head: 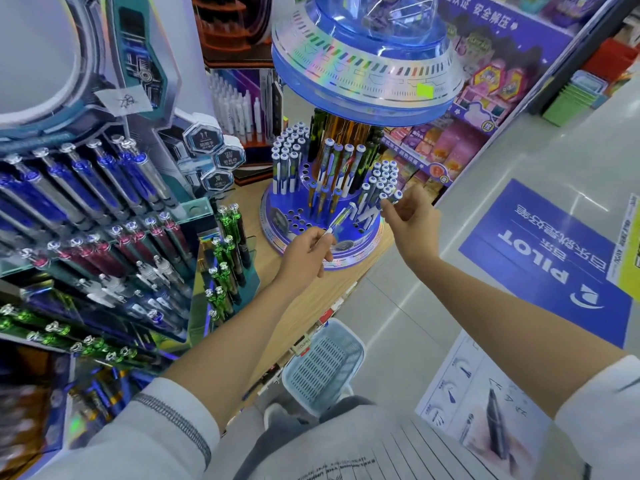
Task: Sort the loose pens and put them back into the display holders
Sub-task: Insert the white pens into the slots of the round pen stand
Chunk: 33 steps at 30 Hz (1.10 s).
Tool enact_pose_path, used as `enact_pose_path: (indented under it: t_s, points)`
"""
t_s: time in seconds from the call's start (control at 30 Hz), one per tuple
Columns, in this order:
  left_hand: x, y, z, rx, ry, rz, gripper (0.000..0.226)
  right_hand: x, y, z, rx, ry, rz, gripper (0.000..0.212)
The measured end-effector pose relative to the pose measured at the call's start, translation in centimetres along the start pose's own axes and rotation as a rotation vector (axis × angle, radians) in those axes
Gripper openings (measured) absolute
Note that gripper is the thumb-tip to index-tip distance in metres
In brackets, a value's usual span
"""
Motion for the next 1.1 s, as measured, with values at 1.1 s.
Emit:
enact_pose_path:
  t_s: [1.1]
  points:
    - [0.5,-0.7,-1.3,-0.042,0.093,-0.051,0.021,-2.1,-0.4,-5.6,0.307,0.552,-0.242,0.016]
Point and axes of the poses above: each hand's wrist, its own x-axis towards the middle knuckle, its own z-axis out of the back of the hand, y = z × x, the point moved 10 cm from there along x, towards the middle knuckle
